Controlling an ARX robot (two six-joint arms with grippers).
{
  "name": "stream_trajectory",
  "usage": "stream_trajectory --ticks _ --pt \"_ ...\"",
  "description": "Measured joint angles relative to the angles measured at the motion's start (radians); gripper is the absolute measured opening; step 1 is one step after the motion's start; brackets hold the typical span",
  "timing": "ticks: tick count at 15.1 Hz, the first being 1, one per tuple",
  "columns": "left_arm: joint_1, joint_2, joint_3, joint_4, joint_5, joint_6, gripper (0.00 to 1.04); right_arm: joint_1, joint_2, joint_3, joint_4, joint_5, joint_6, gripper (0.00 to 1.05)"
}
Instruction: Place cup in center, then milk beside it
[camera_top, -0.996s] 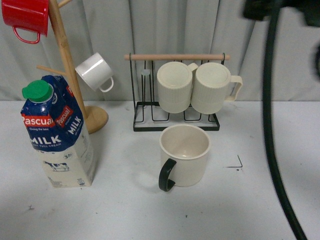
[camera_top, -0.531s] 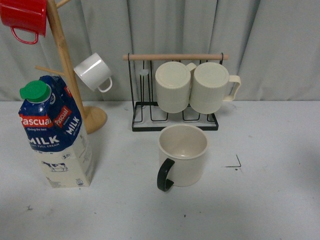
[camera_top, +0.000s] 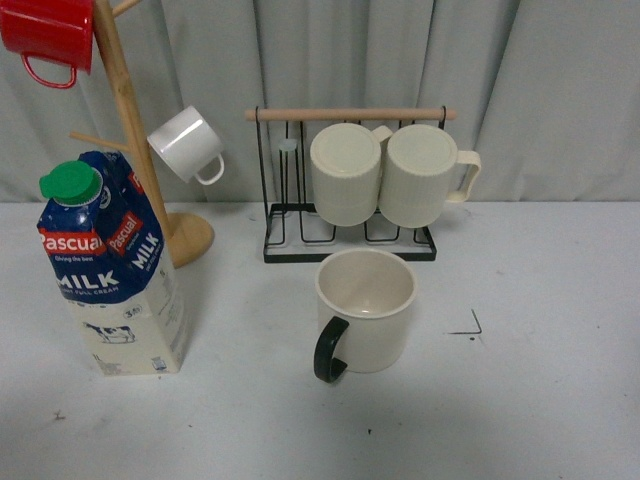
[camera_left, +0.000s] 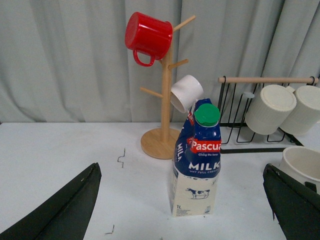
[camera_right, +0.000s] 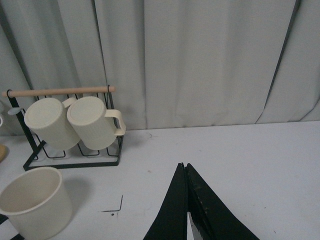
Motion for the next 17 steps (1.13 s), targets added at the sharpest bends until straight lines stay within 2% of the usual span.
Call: stream_trajectory --ticks 3,5,11,17 --pt "0.0 0.0 0.0 0.0 0.0 0.0 0.98 0.005 -0.114 -0.037 -0.08 -0.001 0.0 0.02" --pt "0.0 0.0 0.0 0.0 0.0 0.0 0.98 0.005 -0.153 -0.078 -0.063 -0.001 0.0 0.02" --pt "0.0 0.0 0.0 0.0 0.0 0.0 0.98 0.005 -0.378 -0.081 -0.282 -0.001 0.0 0.02" --pt "0.0 0.0 0.0 0.0 0.0 0.0 0.98 0.005 -0.531 -0.081 -0.434 -0.001 0.0 0.02"
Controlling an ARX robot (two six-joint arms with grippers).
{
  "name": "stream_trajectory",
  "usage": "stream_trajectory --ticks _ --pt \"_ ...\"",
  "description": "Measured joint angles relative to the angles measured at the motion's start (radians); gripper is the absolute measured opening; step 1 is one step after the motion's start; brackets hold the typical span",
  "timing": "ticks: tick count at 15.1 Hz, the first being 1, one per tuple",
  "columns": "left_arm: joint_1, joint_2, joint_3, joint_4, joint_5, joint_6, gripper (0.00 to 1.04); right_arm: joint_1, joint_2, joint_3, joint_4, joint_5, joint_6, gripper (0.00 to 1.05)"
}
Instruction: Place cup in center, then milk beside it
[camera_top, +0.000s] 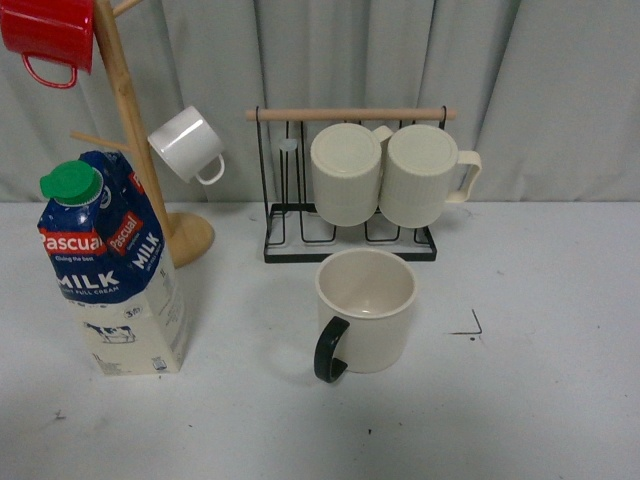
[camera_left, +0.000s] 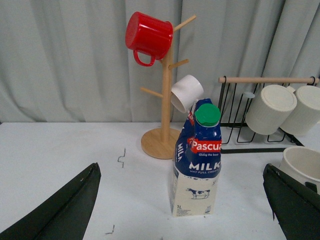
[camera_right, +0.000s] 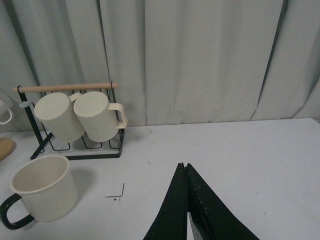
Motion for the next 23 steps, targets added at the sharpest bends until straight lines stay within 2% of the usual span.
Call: stream_trajectory --ticks 3,4,5,8,11,12,13,14,15,17,18,20,23 --pt "0.0 0.0 0.0 0.0 0.0 0.0 0.98 0.0 -0.046 0.0 -0.045 0.0 0.0 0.02" --pt "0.0 0.0 0.0 0.0 0.0 0.0 0.98 0.0 -0.08 0.001 -0.096 0.0 0.0 0.02" --pt "0.0 0.0 0.0 0.0 -0.001 0.0 0.98 0.0 -0.199 0.0 -0.224 -0.002 0.0 0.02" --pt "0.0 0.0 0.0 0.0 0.0 0.0 0.98 0.0 -0.214 0.0 -0.223 -0.002 -0.001 0.02" --pt "0.004 0.006 0.005 -0.034 0.01 -0.01 0.98 0.0 -0.214 0.0 -0.222 -0.002 -0.001 0.27" --pt "0.046 0.095 0.085 -0.236 0.1 -0.068 0.98 0.0 -0.214 0.0 -0.223 0.0 0.0 0.35" --pt "0.096 0.28 0.194 -0.381 0.168 -0.153 0.98 0.0 -0.214 0.0 -0.221 -0.003 0.0 0.47" --pt "0.089 0.396 0.264 -0.374 0.174 -0.212 0.98 0.0 -0.214 0.0 -0.222 -0.002 0.0 0.6" --pt "0.045 0.496 0.329 -0.253 0.171 -0.223 0.98 0.0 -0.214 0.0 -0.222 -0.002 0.0 0.75" --pt "-0.024 0.682 0.426 -0.05 0.137 -0.212 0.98 0.0 -0.214 0.0 -0.222 -0.002 0.0 0.97" --pt "-0.071 0.798 0.474 0.053 0.13 -0.187 0.98 0.0 -0.214 0.0 -0.222 -0.003 0.0 0.99" --pt "-0.103 1.009 0.567 0.203 0.129 -0.135 0.98 0.0 -0.214 0.0 -0.222 -0.002 0.0 0.98" --pt "-0.103 1.223 0.634 0.277 0.135 -0.053 0.98 0.0 -0.214 0.0 -0.222 -0.002 0.0 0.98"
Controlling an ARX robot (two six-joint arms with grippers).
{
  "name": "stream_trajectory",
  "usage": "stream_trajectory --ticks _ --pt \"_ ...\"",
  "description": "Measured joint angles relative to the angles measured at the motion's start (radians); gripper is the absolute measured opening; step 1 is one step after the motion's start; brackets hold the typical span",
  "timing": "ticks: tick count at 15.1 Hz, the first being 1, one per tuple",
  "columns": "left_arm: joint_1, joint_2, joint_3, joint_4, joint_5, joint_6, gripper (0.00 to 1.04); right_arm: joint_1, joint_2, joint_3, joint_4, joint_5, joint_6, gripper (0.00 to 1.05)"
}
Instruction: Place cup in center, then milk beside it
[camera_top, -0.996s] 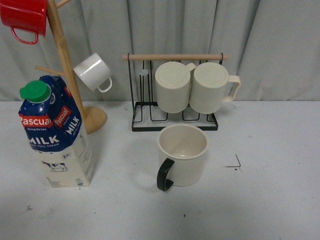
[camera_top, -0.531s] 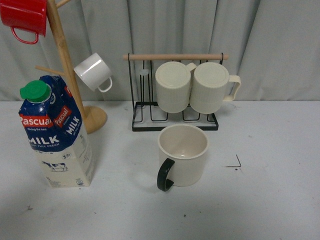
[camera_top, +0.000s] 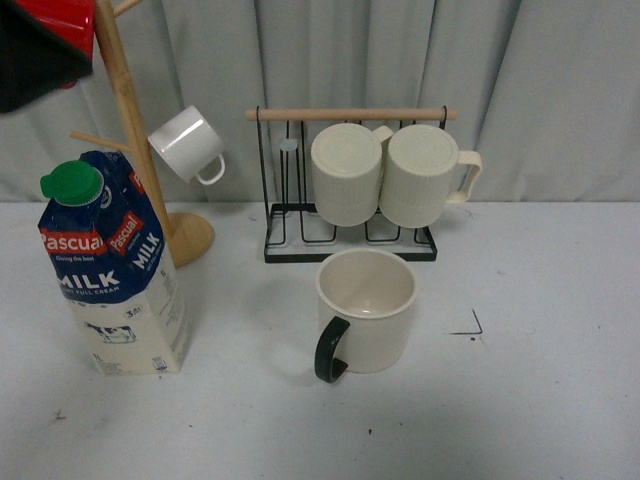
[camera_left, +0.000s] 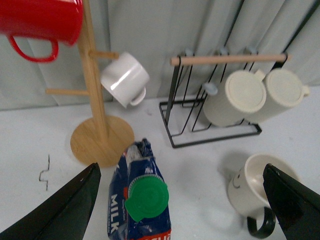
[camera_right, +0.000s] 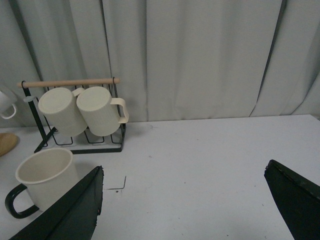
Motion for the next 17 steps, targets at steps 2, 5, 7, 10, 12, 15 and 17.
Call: stream_trajectory --ticks 2,5,7,10,12,15,17 --pt "0.005 0.085 0.002 0.0 -0.007 0.062 0.98 0.0 0.0 0.0 0.0 0.0 0.0 0.98" --pt "0.016 0.137 0.021 0.033 -0.032 0.111 0.98 0.0 0.0 0.0 0.0 0.0 0.0 0.98" --pt "0.016 0.195 0.029 0.058 -0.061 0.142 0.98 0.0 0.0 0.0 0.0 0.0 0.0 0.98" --pt "0.015 0.249 0.03 0.078 -0.08 0.154 0.98 0.0 0.0 0.0 0.0 0.0 0.0 0.98" --pt "0.015 0.257 0.031 0.087 -0.087 0.154 0.98 0.0 0.0 0.0 0.0 0.0 0.0 0.98" --pt "0.015 0.292 0.041 0.102 -0.111 0.155 0.98 0.0 0.0 0.0 0.0 0.0 0.0 0.98" --pt "0.012 0.361 0.045 0.122 -0.135 0.154 0.98 0.0 0.0 0.0 0.0 0.0 0.0 0.98"
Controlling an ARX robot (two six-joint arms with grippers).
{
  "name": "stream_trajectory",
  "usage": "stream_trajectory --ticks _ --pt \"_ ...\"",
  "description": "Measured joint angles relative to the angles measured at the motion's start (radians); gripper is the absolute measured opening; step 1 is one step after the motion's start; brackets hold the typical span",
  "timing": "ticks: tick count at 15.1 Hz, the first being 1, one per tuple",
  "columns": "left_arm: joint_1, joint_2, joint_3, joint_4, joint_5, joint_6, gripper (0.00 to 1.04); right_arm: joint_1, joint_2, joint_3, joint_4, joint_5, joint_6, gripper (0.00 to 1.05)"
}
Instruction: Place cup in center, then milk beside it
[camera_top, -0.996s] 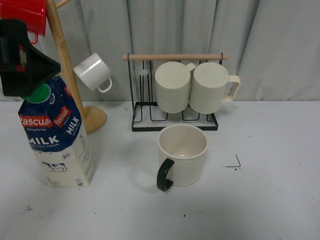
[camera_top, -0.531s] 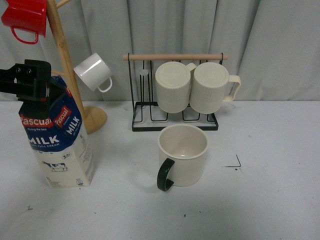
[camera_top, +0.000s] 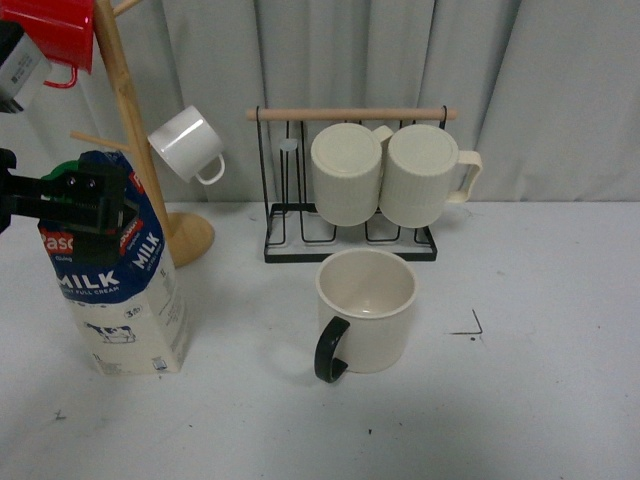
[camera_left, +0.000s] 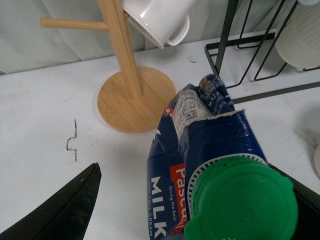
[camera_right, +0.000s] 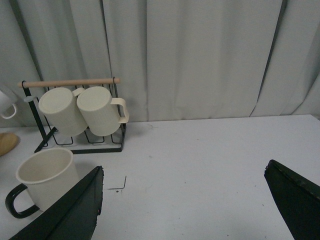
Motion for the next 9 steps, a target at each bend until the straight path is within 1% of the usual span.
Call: stream_trajectory --ticks 1,2,6,7,8,9 --pt "-0.003 0.03 0.0 0.031 -0.017 0.0 0.98 0.0 0.0 0.0 0.0 0.0 0.0 0.98" --pt "-0.006 0.061 0.0 0.069 -0.047 0.003 0.92 0.0 0.0 0.0 0.0 0.0 0.0 0.98" --pt "-0.019 0.102 0.005 0.106 -0.056 0.0 0.49 0.0 0.0 0.0 0.0 0.0 0.0 0.98" --pt "-0.019 0.103 0.005 0.107 -0.06 0.0 0.33 0.0 0.0 0.0 0.0 0.0 0.0 0.98" --pt "-0.018 0.103 0.006 0.106 -0.06 -0.006 0.25 0.0 0.0 0.0 0.0 0.0 0.0 0.98" --pt "-0.019 0.101 0.007 0.102 -0.061 -0.008 0.24 0.0 0.0 0.0 0.0 0.0 0.0 0.98"
